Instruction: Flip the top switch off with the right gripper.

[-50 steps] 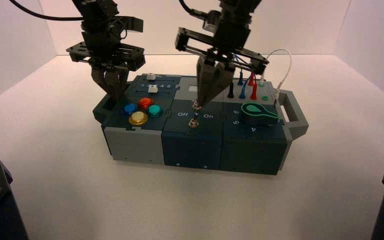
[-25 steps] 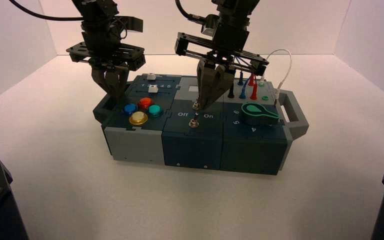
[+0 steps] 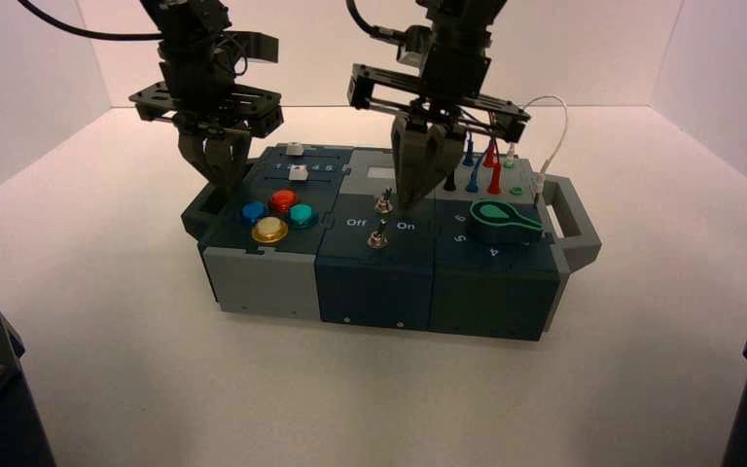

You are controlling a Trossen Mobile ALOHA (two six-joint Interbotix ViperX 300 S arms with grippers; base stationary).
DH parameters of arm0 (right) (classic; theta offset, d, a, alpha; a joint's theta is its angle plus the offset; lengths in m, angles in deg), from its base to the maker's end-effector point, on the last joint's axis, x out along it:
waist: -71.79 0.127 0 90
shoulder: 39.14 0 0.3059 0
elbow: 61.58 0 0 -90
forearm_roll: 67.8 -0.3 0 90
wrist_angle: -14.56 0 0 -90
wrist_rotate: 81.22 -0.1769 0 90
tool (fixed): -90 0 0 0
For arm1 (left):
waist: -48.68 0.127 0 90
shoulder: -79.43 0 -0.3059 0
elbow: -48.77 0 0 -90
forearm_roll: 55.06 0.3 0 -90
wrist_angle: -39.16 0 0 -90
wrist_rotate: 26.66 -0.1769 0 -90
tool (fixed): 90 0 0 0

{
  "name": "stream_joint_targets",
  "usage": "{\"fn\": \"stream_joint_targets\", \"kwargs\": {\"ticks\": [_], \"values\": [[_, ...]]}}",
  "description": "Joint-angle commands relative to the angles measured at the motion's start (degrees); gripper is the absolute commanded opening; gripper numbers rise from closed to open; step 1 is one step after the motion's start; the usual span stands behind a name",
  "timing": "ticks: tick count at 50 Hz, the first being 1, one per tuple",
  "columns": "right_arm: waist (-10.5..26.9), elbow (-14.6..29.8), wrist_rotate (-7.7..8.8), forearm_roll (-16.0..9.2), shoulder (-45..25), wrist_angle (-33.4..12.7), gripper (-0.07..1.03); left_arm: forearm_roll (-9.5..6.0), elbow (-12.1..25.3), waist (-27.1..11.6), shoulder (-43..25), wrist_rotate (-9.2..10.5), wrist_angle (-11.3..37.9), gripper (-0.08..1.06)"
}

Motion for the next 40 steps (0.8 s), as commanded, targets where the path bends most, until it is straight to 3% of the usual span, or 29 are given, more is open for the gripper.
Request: {"fn": "stream_joint_targets", "kwargs": {"ticks": [1, 40], "values": [[-0.09, 2.29, -0.44, 0.09, 1.05, -0.26, -0.02, -0.35, -0.18, -0.44, -0.26, -0.09, -0.53, -0.03], [0.09, 3.25, -0.53, 0.26, 0.70, -1.41, -0.02, -0.35, -0.18, -0.53, 0.00, -0.09, -0.44, -0.03]]}}
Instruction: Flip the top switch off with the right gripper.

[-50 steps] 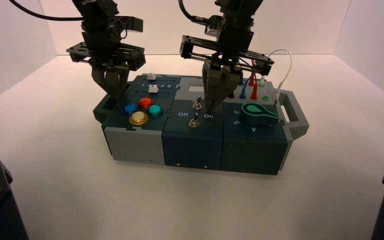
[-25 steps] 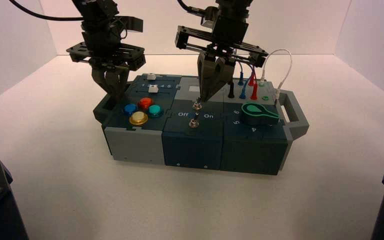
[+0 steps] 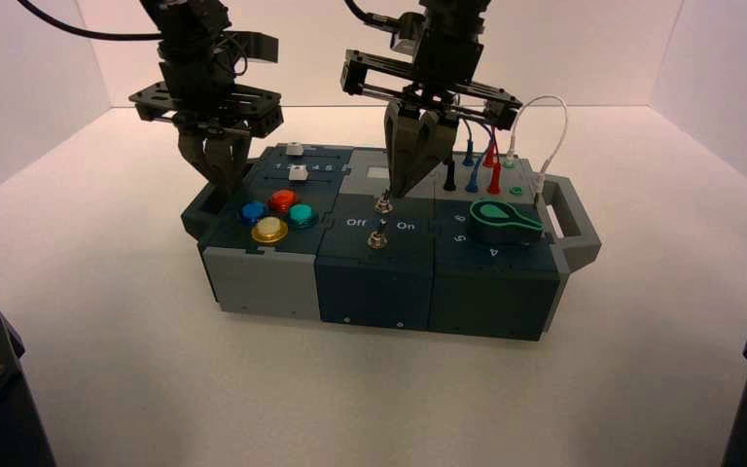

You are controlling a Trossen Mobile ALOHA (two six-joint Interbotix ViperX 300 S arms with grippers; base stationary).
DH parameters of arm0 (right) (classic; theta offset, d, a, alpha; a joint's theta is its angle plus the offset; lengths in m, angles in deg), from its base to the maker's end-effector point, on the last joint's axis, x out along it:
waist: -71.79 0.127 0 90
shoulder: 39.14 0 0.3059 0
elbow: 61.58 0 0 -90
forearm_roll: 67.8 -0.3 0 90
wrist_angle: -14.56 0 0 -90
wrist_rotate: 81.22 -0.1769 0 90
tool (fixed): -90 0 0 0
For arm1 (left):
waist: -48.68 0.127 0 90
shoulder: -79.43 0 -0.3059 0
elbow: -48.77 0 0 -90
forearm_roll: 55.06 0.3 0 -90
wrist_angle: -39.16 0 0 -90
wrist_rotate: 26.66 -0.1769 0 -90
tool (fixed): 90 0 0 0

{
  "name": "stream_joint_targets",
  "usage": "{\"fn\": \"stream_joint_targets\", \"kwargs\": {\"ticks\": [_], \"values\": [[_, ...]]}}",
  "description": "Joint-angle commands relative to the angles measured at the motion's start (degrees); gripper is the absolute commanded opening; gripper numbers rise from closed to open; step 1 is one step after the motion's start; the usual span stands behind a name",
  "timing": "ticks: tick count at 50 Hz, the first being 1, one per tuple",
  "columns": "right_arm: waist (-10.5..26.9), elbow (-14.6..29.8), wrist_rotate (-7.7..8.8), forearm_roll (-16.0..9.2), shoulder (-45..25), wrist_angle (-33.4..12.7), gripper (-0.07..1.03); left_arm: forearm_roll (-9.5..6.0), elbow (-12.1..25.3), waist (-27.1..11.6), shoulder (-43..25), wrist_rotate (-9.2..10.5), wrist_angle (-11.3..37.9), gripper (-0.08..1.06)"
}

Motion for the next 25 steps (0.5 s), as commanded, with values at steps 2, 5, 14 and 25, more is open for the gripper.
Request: {"fn": "stream_joint_targets", "kwargs": {"ticks": [2, 5, 14, 25], "values": [[0.18, 1.58, -0.44, -0.09, 0.79, -0.09, -0.02, -0.35, -0.09, -0.53, -0.18, -0.09, -0.44, -0.03], [0.18, 1.67, -0.44, -0.09, 0.70, -0.09, -0.02, -0.35, -0.09, -0.53, -0.09, -0.09, -0.44, -0.03], [0.18, 1.67, -0.62, -0.26, 0.70, -0.09, -0.02, -0.35, -0.09, -0.70, -0.18, -0.09, -0.44, -0.03], [0.97, 2.72, -0.62, -0.53, -0.26, -0.44, -0.02, -0.35, -0.09, -0.70, -0.09, -0.09, -0.44, -0.03]]}}
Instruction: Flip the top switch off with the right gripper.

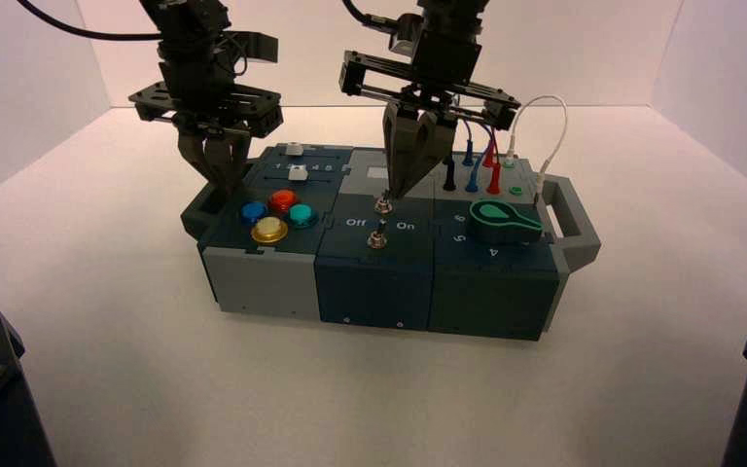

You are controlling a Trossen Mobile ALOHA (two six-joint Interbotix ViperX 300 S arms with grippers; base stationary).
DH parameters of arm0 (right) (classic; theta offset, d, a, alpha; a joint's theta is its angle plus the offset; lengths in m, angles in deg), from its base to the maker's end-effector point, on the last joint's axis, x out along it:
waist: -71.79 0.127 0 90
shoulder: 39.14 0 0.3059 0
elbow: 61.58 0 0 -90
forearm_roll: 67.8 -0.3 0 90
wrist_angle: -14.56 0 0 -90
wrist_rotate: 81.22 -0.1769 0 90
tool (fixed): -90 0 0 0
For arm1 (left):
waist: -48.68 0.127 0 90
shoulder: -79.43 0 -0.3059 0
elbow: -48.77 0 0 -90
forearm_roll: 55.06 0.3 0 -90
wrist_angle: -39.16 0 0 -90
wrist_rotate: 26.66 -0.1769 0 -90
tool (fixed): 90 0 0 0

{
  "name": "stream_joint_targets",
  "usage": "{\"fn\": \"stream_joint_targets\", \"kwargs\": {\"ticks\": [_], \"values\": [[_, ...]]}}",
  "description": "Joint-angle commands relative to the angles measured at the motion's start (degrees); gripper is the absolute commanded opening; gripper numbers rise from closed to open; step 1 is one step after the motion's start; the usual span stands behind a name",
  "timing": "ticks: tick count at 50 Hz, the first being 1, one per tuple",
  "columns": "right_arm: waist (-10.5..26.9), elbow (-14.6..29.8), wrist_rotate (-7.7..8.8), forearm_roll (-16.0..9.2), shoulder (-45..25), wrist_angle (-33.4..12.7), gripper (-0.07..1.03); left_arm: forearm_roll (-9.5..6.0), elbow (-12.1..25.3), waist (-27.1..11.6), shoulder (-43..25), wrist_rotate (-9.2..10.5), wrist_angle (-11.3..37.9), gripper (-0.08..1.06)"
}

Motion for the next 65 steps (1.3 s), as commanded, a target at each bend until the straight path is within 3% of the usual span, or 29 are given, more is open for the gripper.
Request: {"fn": "stream_joint_targets", "kwargs": {"ticks": [1, 17, 47, 65], "values": [[0.79, 2.11, -0.53, -0.62, 0.44, -0.09, -0.02, -0.35, -0.09, -0.79, -0.26, -0.09, -0.44, -0.03], [1.41, 4.13, -0.62, -0.44, -0.26, -1.67, -0.02, -0.35, -0.09, -0.79, -0.09, -0.09, -0.35, -0.03], [4.48, 5.80, -2.46, -0.35, -1.23, -2.72, -0.02, -0.44, -0.09, -1.05, 0.26, 0.00, -0.35, -0.03], [4.39, 2.02, -2.81, 2.20, 1.49, -1.85, -0.02, -0.79, -0.26, -1.32, 1.76, -0.09, -0.53, -0.03]]}}
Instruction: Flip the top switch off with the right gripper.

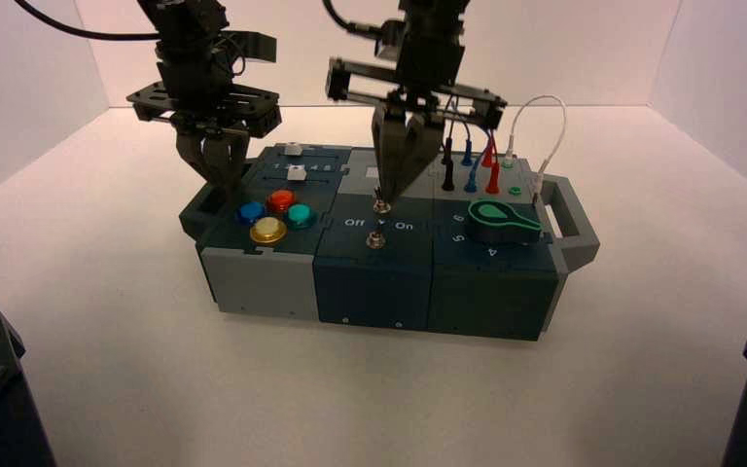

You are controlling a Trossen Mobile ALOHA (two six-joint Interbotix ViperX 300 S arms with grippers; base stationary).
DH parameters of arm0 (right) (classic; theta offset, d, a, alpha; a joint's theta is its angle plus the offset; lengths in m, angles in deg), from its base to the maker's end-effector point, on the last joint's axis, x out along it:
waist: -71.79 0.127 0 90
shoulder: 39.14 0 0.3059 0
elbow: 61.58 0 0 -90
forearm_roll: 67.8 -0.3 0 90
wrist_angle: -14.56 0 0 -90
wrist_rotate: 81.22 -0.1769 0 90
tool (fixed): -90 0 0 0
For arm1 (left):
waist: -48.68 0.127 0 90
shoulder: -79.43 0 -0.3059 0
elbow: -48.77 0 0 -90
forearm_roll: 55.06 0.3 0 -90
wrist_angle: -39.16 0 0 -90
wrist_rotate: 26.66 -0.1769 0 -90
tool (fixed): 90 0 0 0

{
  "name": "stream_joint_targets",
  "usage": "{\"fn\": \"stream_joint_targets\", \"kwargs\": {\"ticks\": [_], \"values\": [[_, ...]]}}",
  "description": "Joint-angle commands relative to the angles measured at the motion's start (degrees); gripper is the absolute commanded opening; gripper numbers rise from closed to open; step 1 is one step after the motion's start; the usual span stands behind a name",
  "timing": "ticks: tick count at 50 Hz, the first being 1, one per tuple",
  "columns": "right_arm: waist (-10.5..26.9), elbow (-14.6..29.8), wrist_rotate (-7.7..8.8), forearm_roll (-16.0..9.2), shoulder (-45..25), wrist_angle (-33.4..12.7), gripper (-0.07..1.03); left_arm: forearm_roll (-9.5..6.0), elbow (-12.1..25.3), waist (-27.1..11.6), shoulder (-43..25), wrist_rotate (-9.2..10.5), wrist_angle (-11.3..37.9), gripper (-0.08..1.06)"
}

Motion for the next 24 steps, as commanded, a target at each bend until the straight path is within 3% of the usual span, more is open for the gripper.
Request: {"fn": "stream_joint_targets", "kwargs": {"ticks": [1, 24], "values": [[1.58, 0.18, -0.53, 0.09, 3.43, 0.79, -0.02, -0.70, 0.18, -1.32, 0.70, -0.09, -0.35, -0.03], [1.76, -4.04, 0.00, 1.41, 10.11, 3.69, -0.02, -0.97, 0.70, -1.41, 0.26, -0.09, -0.35, -0.03]]}}
